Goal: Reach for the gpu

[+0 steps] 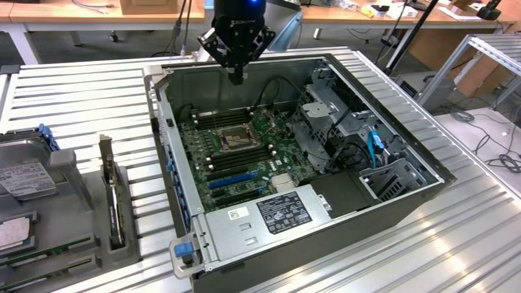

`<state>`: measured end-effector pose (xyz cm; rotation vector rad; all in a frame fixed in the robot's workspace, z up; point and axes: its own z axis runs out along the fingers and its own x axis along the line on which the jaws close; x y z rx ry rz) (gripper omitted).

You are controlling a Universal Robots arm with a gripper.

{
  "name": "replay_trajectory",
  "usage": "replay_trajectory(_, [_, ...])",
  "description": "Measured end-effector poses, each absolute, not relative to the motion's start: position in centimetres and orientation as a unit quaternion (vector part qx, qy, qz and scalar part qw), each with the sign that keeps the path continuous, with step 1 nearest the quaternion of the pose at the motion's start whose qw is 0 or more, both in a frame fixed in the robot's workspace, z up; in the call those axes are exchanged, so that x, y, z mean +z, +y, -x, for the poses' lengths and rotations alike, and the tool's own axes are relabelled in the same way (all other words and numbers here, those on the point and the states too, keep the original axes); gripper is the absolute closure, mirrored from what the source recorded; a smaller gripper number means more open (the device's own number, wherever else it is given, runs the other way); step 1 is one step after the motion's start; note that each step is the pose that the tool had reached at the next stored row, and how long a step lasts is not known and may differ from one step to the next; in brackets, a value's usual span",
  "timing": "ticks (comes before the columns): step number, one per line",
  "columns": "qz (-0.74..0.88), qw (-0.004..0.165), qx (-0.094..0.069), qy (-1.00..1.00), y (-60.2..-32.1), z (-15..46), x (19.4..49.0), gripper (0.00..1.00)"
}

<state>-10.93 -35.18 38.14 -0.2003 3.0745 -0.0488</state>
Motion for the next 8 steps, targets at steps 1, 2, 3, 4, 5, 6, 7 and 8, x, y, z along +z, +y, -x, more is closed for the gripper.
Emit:
replay_trajectory(1, [0.065, 0.034, -0.016, 0.997, -35.18, 11.0, 38.15, 0.89])
replay_trajectory(2, [0.065, 0.034, -0.016, 0.997, -35.18, 11.11, 38.14, 0.89])
replay_trajectory(3, [0.065, 0.034, -0.016, 0.997, -35.19, 11.23, 38.14, 0.89])
replay_trajectory(4, [0.065, 0.034, -0.016, 0.997, -35.19, 11.33, 38.14, 0.89])
replay_trajectory(5, [0.065, 0.034, -0.016, 0.997, -35.19, 11.35, 38.14, 0.89])
replay_trajectory(6, [0.065, 0.034, -0.016, 0.997, -35.19, 11.36, 38.14, 0.89])
replay_trajectory(7, [0.065, 0.034, -0.016, 0.997, -35.19, 11.36, 38.14, 0.89])
replay_trajectory(8, [0.065, 0.033, -0.016, 0.997, -35.19, 11.37, 38.14, 0.89])
